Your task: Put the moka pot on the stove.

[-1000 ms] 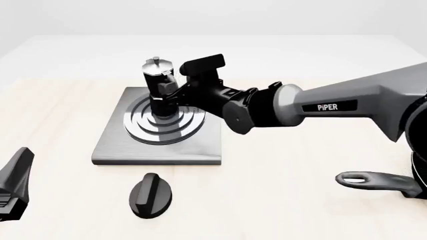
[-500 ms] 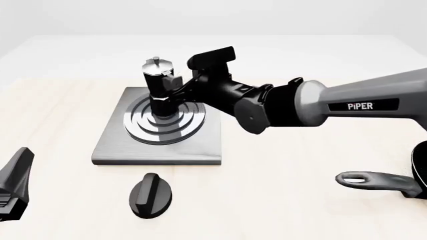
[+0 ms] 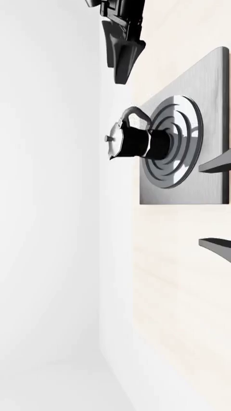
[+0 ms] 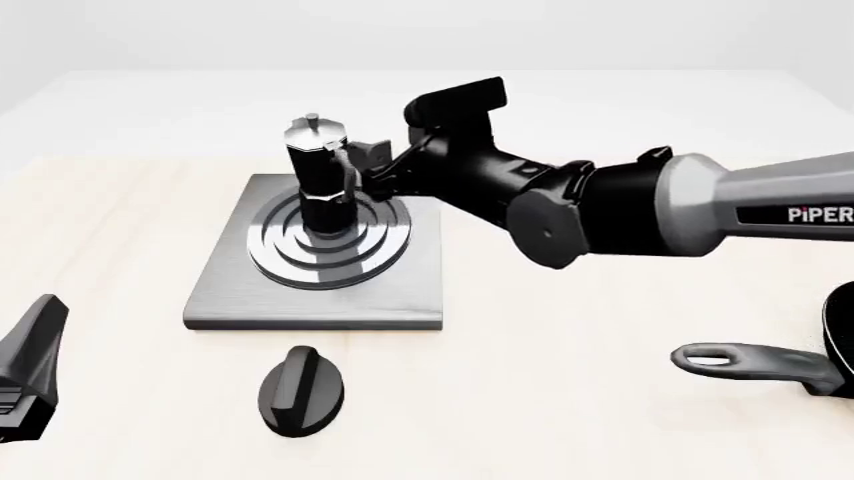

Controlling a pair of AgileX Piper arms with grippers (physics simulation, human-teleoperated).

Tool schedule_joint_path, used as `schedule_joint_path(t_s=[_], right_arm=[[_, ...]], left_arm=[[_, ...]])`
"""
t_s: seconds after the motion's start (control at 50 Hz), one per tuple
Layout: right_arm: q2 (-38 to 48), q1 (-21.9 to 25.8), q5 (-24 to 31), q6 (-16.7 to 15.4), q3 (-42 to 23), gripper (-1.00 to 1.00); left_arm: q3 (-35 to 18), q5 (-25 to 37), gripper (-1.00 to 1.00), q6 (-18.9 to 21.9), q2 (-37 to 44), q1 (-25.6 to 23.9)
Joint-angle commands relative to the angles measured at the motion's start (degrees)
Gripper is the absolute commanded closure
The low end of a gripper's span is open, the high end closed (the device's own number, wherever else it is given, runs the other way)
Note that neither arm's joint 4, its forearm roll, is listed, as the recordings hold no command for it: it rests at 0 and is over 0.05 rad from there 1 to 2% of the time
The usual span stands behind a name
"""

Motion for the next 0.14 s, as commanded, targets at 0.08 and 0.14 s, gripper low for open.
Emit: schedule_joint_path(t_s=[0.08, 0.14], right_arm=[[-4.3, -1.2, -0.7, -0.4, 4.3, -1.00], [-5.0, -1.4, -0.9, -0.5, 5.2, -1.00]], left_arm=[[0.0, 0.0, -1.00, 0.0, 0.0, 0.0], [0.0, 0.0, -1.00, 0.0, 0.0, 0.0]])
